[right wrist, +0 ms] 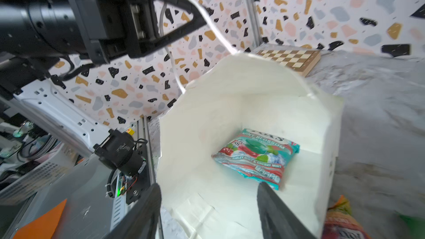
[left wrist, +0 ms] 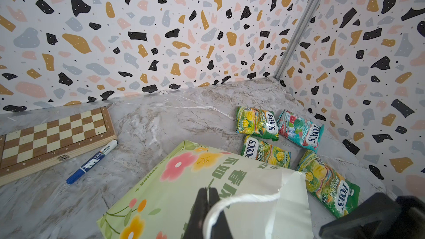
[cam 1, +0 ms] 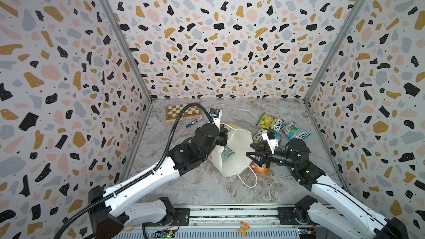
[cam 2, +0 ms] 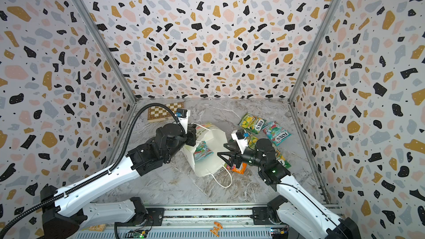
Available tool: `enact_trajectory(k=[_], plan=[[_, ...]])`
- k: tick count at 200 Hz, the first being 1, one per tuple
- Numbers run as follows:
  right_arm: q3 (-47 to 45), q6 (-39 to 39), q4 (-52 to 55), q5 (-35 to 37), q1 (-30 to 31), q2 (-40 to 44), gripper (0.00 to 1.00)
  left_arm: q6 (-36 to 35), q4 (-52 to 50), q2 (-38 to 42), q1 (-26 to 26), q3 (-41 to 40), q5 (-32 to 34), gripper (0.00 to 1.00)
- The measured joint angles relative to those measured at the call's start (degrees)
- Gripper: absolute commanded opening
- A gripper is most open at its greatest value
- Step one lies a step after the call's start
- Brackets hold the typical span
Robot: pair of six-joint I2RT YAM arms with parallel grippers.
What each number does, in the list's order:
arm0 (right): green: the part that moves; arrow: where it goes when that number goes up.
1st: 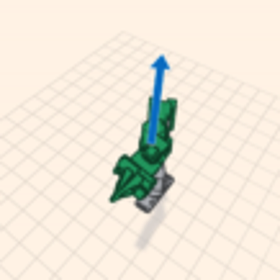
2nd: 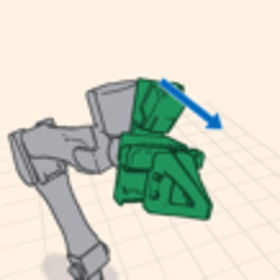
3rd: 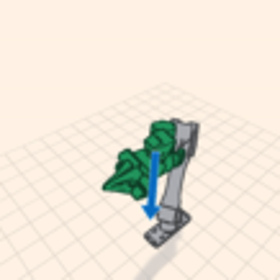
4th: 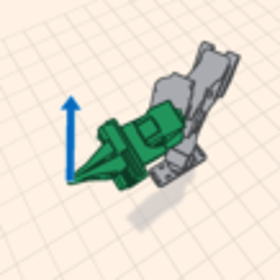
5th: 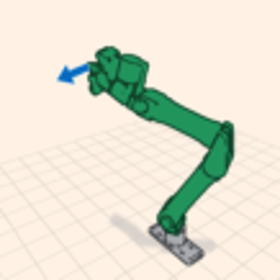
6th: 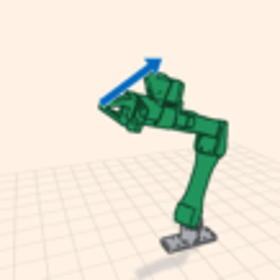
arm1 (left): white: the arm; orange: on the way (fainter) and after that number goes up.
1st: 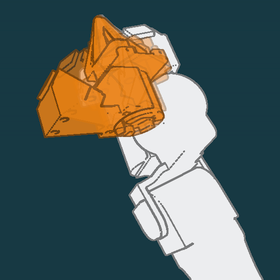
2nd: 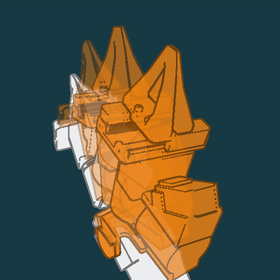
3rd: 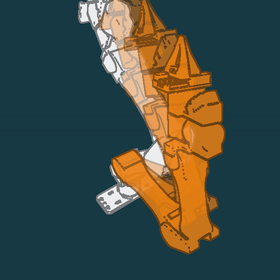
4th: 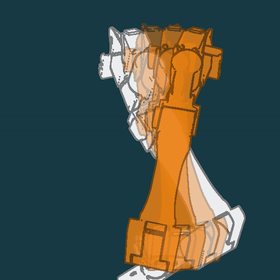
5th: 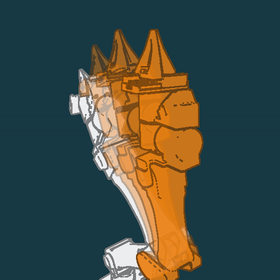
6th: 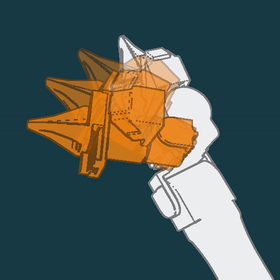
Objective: Take the snacks out of the paper bag
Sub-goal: Pick up the snack from the paper bag.
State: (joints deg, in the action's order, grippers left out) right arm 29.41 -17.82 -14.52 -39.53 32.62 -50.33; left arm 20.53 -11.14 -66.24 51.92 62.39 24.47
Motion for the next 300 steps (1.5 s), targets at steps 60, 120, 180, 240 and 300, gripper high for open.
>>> enact_trajectory(k=[60,120,180,240,300], plan=[[5.0,5.3,4.3,6.2,9.6,-11.5,0.67,0.1,0.0,0.0,0.0,0.0,-0.1,0.00],[10.5,7.3,9.3,14.6,12.9,-20.5,0.66,0.1,0.1,0.0,0.0,0.0,-0.1,0.00],[15.8,5.8,14.2,20.7,14.2,-28.0,0.66,0.1,0.5,0.0,0.0,0.0,-0.1,0.00],[19.5,1.1,16.9,24.3,14.4,-34.7,0.65,0.5,1.3,0.0,0.0,0.0,-0.3,0.00],[21.0,-7.0,17.4,25.9,14.4,-37.6,0.65,1.4,2.6,0.0,0.0,-0.5,-1.4,0.00]])
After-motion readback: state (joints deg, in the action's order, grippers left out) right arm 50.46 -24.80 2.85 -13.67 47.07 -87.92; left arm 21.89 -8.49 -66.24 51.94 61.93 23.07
